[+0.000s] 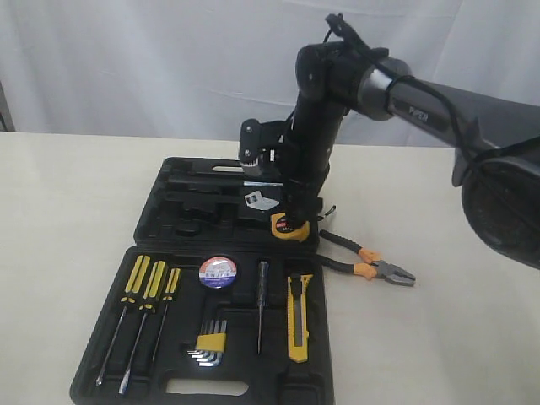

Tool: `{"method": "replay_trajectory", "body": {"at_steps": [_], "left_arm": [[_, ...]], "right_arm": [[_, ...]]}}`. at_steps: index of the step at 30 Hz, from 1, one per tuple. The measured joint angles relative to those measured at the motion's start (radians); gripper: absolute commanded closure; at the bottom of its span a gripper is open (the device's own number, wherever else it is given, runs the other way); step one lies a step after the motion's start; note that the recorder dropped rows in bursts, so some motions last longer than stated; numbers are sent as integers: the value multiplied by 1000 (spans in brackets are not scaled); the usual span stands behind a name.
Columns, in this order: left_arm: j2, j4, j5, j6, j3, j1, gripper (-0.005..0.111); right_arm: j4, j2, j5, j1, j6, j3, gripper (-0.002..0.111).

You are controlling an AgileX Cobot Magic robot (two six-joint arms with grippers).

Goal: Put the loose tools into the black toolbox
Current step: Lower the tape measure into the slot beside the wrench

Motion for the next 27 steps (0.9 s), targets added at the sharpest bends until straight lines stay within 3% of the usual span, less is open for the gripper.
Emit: {"method": "replay_trajectory", "body": {"at_steps": [3,7,16,27], "left_arm": [[0,0,0,0,0,0,107],[0,0,0,0,0,0,107],[0,0,0,0,0,0,107],[0,0,0,0,0,0,107]], "right_arm": [[22,-41,2,0,0,0,59],[31,-62,2,-2,17,0,108],[183,-41,2,-91,192,0,109],[209,39,2,-116,217,0,109]]}}
